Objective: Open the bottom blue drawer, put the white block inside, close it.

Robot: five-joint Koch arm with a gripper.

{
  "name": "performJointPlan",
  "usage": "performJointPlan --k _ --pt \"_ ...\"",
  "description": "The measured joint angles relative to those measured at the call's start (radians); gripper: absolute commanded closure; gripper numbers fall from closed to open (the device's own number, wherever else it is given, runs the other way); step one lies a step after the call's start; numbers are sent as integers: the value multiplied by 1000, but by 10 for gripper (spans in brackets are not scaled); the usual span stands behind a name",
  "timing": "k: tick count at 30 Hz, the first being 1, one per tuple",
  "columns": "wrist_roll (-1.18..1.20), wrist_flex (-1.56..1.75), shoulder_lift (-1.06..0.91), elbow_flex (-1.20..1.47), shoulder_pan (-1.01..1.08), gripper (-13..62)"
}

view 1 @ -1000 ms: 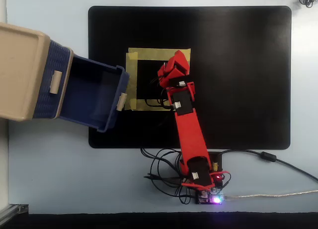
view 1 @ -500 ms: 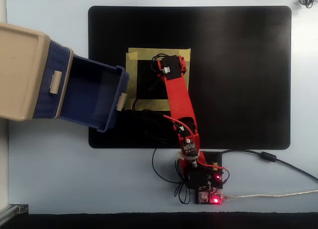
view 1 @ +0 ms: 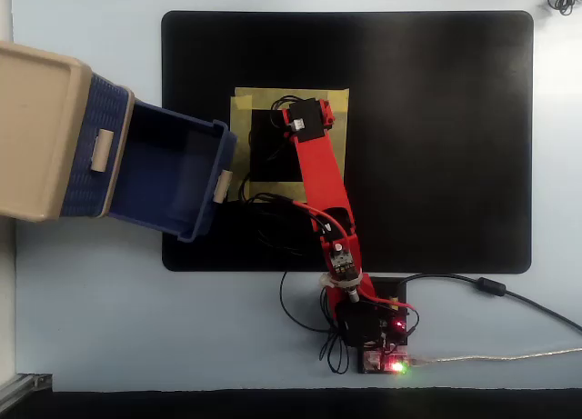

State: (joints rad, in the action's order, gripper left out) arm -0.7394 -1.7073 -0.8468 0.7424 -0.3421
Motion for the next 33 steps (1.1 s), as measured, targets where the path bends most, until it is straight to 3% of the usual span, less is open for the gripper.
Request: performJointPlan --k 4,6,8,11,16,21,24,29,33 --pt "9 14 15 2 0 176" --pt "6 11 11 11 0 219" --pt "8 15 11 11 3 339" --pt "-44 34 2 14 20 583" --pt "-255 74 -120 31 26 575" --pt "-417 -49 -472 29 9 575" --pt "-934 -77 -617 20 -184 575" --pt "-2002 34 -485 -40 -643 575" --pt "-2048 126 -345 -123 -658 573"
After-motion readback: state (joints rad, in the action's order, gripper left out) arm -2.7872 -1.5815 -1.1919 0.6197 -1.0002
